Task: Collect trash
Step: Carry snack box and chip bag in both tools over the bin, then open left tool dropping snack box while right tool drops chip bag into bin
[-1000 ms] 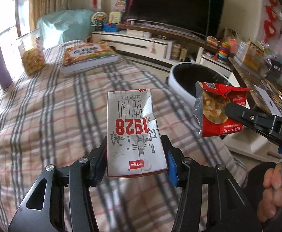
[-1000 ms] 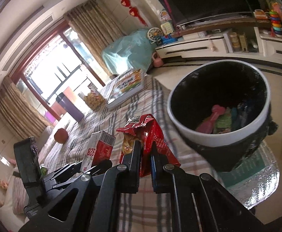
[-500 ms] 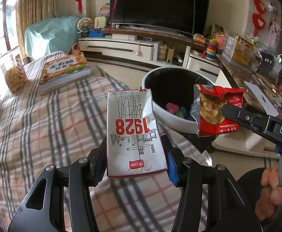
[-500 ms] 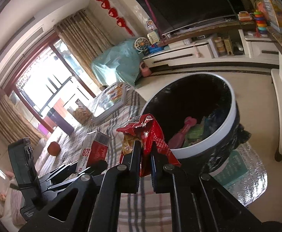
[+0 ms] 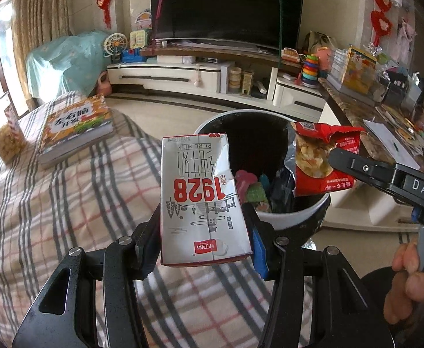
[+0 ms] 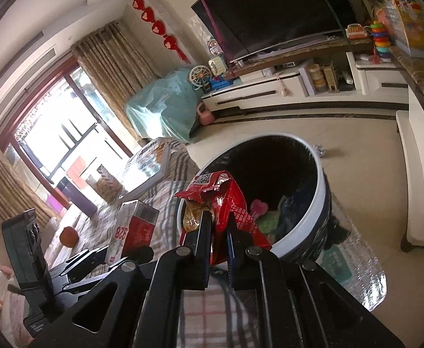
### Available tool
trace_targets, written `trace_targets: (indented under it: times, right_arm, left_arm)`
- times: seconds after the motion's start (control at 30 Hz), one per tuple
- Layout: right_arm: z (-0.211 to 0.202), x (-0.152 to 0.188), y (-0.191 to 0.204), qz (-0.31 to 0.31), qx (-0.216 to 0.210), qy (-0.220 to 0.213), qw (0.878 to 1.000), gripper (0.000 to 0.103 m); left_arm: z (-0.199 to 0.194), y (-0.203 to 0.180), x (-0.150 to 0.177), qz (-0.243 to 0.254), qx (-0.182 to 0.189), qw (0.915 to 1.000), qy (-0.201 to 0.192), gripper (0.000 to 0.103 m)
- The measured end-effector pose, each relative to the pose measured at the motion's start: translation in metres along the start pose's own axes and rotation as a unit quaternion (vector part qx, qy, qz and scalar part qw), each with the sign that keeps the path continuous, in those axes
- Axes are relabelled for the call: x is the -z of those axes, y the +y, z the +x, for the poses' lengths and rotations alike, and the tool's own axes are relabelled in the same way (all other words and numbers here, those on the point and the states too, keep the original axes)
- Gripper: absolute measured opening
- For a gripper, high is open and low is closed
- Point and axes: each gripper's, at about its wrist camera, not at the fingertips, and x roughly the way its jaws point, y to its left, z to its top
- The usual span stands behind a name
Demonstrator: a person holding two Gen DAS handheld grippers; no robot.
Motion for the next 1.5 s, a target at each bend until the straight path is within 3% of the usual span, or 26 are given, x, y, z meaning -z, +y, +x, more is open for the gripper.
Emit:
trace_targets:
  times: [0.6,1.5]
  right_arm:
    - [0.013,-0.024,-0.013,-0.006,0.018,-0.006,1.000,0.009]
    - [0.030,-0.033,-0.020,-0.009,0.042,0.007,0.999,0.009]
  left_arm:
    - [0.023,-0.009,-0.022,0.008,-0.001,1.0000,0.007,0.051]
    - [0.052,-0.030,-0.038,0.030,0.001,0.9993,0.023,0.051]
